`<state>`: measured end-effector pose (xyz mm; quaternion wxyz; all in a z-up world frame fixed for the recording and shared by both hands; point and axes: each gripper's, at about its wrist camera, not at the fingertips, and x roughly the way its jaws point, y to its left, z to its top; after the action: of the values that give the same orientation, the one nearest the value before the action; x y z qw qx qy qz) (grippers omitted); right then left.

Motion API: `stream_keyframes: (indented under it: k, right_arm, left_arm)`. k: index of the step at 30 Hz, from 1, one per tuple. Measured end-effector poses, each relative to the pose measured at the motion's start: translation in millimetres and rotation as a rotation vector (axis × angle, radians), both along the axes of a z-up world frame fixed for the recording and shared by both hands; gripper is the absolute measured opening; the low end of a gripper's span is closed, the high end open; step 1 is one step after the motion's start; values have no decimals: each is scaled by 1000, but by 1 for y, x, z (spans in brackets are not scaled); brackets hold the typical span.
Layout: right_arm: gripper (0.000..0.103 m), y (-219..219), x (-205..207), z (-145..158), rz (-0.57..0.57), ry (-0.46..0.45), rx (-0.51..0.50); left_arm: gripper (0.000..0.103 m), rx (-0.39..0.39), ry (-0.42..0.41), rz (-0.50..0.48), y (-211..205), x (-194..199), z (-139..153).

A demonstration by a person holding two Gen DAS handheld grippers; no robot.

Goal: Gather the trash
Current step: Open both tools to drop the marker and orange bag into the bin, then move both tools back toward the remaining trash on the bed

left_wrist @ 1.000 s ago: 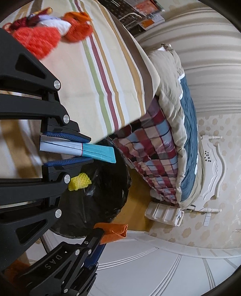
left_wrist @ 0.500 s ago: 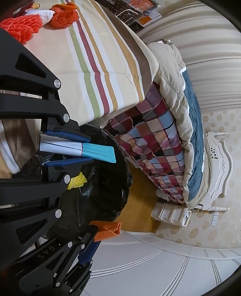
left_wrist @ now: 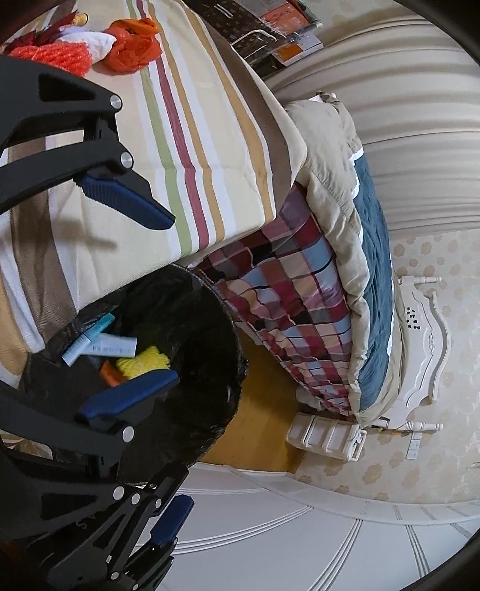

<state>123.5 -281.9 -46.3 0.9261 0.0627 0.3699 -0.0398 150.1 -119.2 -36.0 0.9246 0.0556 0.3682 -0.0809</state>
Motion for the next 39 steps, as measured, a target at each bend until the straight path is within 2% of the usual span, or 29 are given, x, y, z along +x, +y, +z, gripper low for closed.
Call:
stream_keyframes:
  k: [3,14,24,39]
  right_arm:
    - [49,0,-5,4,-6,-5,-2]
    - [64,14,-31,19,9,-28,3]
    - [65,54,-61,27,104,-43,9]
    - [65,125,-97,20,268,-16,-4]
  left_arm:
    - [80,7,-7,5,2,-5,4]
    - [82,26,-37,45,28,-36,20]
    - [82,33,-36,119,80,-79,25]
    - [82,35,18,307,175,-146,10]
